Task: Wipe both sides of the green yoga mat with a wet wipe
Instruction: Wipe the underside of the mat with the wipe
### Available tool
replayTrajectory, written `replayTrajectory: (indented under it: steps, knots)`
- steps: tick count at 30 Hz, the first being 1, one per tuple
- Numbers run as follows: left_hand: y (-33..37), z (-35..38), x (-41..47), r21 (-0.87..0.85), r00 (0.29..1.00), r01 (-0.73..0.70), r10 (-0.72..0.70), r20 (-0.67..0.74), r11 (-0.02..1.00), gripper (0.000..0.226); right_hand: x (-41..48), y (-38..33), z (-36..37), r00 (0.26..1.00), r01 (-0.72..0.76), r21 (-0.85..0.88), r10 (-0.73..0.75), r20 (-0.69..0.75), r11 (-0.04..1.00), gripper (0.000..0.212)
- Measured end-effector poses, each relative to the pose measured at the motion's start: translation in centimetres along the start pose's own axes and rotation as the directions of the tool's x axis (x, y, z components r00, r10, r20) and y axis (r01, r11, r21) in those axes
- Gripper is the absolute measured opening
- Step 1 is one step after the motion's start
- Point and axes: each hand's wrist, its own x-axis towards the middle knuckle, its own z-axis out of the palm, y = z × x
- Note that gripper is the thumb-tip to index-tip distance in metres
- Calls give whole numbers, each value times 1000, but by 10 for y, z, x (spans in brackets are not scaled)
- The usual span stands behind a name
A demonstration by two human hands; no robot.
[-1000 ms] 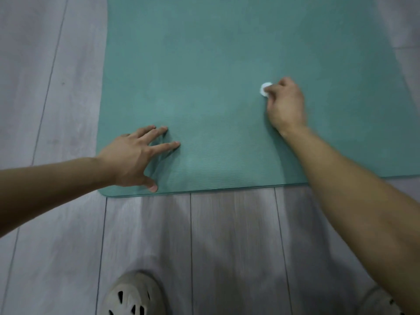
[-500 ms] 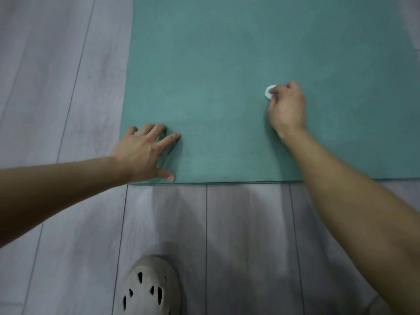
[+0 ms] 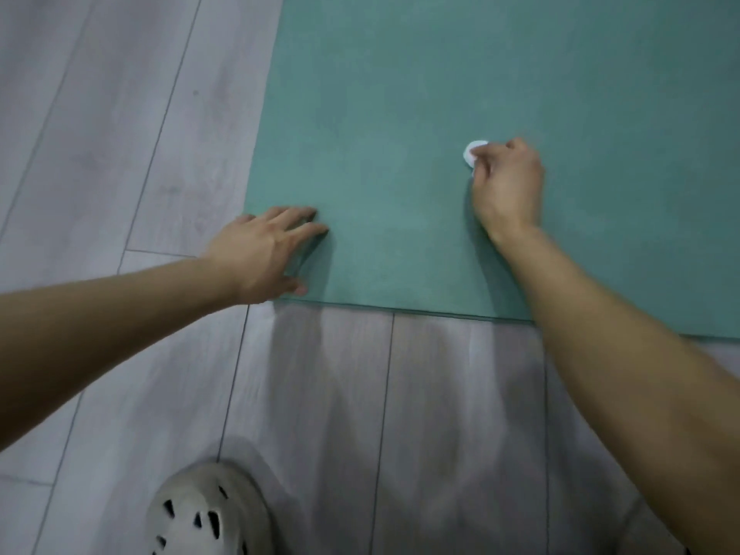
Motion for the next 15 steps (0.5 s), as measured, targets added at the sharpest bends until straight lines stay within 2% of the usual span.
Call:
replayTrajectory:
  steps: [1, 3, 5, 6, 7, 9, 11, 13, 15]
  knots:
    - [-4, 5, -3, -2, 999, 50, -50, -19, 999, 104, -15, -21, 8, 999, 45, 38, -45, -9, 998, 22]
    - [-10, 11, -10, -22, 990, 141, -141, -23, 990, 109, -62, -72, 27, 953, 289, 178, -300, 42, 941, 16]
    - [-16, 20, -14, -13, 991, 132, -133, -36, 991, 113, -109, -111, 32, 799, 534, 265, -582, 152, 803, 22]
    - [-17, 23, -14, 3, 994, 104, -103, -24, 995, 115, -118, -116, 31, 741, 600, 271, -651, 167, 753, 26]
    - [-18, 24, -15, 20, 996, 89, -88, -12, 996, 116, -115, -109, 28, 732, 614, 270, -663, 157, 742, 26]
    - [-20, 23, -13, 30, 997, 72, -72, -5, 997, 116, -95, -70, 19, 842, 503, 208, -530, 102, 839, 17]
    - [-22, 22, -11, 58, 999, 52, -51, -20, 997, 115, -80, -19, -1, 953, 295, 94, -300, 50, 951, 15]
    - [-23, 22, -9, 43, 998, 46, -45, -41, 998, 114, -78, 19, -20, 993, 117, 16, -117, -13, 993, 18]
    - [-21, 21, -14, -2, 996, 62, -62, -63, 998, 112, -92, 12, -23, 995, -46, 33, 49, -87, 998, 20]
